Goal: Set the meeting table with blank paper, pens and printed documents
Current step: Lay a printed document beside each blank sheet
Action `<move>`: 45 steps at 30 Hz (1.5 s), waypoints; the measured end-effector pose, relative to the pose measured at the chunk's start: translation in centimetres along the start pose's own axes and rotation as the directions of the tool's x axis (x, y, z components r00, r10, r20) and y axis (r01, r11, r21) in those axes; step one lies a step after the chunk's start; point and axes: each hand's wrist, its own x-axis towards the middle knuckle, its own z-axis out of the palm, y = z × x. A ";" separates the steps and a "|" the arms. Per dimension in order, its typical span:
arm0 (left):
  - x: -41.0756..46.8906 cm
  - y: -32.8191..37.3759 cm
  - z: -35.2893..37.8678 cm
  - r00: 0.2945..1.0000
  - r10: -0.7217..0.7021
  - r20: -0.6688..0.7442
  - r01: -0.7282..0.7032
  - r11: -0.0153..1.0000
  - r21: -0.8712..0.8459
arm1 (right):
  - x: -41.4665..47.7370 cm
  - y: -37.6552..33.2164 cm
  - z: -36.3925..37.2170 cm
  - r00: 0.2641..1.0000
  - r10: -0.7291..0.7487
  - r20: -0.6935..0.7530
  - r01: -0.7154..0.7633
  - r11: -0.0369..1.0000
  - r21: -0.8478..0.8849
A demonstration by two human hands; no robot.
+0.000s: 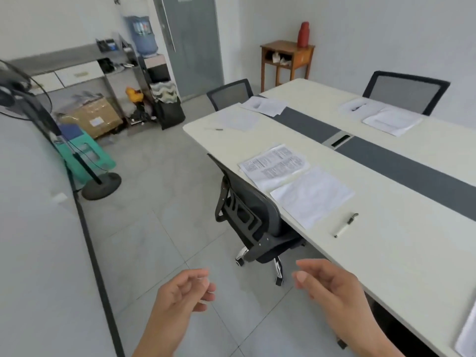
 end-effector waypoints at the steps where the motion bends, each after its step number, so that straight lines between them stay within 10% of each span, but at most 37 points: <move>1: 1.3 0.4 -0.5 1.000 0.007 0.003 -0.007 1.000 -0.014 | 1.0 -0.4 0.6 1.000 -0.004 -0.009 0.004 1.000 0.007; 24: 38.4 12.2 -5.5 0.981 0.043 0.189 -0.047 0.999 0.017 | 34.0 -7.4 9.8 0.963 0.057 -0.264 -0.044 0.997 0.056; 45: 64.4 18.0 3.8 0.662 -0.079 0.745 -0.141 0.964 0.227 | 44.1 -6.5 15.1 0.591 0.350 -0.727 -0.266 0.935 0.235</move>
